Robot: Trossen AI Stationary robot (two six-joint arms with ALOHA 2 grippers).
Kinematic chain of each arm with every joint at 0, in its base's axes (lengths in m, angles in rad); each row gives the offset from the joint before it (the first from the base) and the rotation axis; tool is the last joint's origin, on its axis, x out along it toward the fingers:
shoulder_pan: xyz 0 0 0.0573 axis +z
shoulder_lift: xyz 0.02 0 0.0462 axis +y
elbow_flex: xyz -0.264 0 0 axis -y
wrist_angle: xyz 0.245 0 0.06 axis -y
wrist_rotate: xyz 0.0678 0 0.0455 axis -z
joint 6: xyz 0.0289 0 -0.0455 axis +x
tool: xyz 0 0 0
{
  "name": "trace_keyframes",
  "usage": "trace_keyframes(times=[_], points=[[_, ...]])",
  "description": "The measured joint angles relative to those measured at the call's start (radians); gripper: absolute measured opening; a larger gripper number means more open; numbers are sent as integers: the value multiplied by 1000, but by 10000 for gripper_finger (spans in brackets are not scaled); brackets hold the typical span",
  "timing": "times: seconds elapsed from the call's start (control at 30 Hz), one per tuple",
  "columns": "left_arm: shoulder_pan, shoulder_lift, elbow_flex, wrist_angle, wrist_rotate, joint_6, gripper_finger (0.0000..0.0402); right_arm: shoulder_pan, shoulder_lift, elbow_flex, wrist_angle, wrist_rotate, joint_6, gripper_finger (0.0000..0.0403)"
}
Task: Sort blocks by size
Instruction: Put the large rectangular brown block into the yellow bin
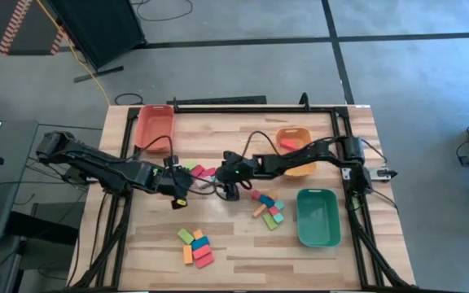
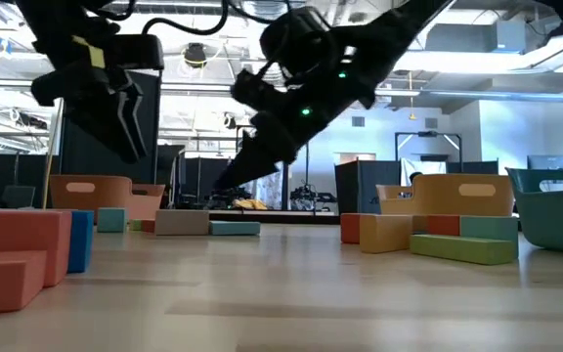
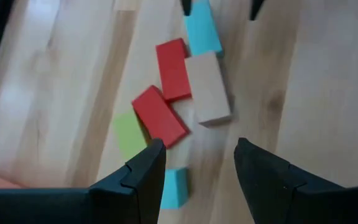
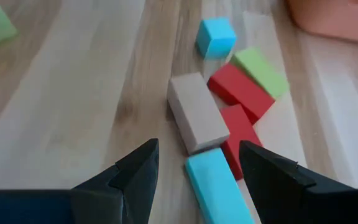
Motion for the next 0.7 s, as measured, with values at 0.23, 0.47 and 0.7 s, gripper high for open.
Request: trace_keyframes(times=[0.23,0.47,0.7], points=[[-34,0,0,-10,-3,-6,180,-21,101,149,-83,-60,-32,250],[-57,0,0,-12,-3,-11,180,-32,183,249,-153,-97,-77,250],[-67,0,0,-10,-3,-12,180,-43,206,278,-154,-97,-93,251]])
